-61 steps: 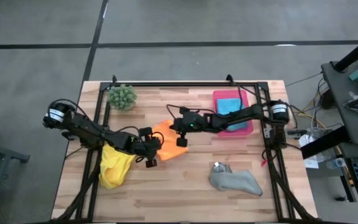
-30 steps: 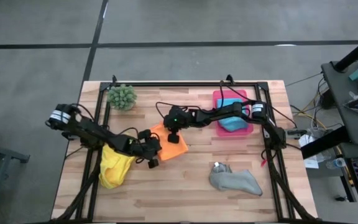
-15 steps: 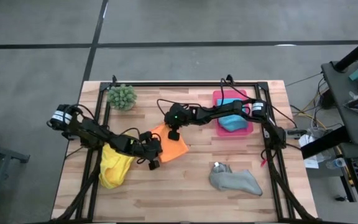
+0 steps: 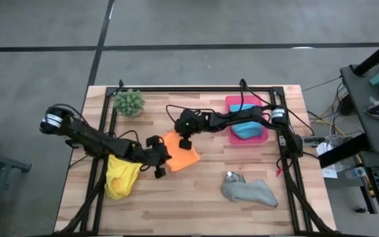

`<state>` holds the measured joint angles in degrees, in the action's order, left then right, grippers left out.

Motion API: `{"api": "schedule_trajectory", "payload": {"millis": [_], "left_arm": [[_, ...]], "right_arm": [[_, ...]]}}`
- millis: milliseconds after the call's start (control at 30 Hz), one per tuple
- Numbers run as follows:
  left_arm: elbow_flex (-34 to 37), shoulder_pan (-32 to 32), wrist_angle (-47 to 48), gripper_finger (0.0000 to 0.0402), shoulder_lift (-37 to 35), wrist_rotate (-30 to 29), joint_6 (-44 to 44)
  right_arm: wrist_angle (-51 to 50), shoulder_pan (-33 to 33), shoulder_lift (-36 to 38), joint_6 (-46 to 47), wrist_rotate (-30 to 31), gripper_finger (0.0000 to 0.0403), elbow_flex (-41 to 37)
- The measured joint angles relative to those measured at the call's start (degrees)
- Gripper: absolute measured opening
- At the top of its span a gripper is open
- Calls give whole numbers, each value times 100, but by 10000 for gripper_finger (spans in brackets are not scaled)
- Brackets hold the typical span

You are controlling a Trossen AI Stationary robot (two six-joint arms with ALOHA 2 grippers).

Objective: Fold microfiber towels
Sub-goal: Fold the orange microfiber cloth

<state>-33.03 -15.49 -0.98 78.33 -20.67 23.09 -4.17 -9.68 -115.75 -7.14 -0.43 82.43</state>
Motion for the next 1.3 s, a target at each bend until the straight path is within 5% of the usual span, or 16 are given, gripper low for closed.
{"api": "schedule_trajectory", "payload": {"millis": [333,800,1300], "left_arm": [[90,129,957,1,10,-987,-100],[106,317,934,1,785,-983,-92],[-142,311,1579,1,324,-966,-142]], "right_arm": [[-453,372,104,92,-4,9,-35],[-643,655,103,359,-3,9,-378],[-648,654,425,351,51,9,-564]]}}
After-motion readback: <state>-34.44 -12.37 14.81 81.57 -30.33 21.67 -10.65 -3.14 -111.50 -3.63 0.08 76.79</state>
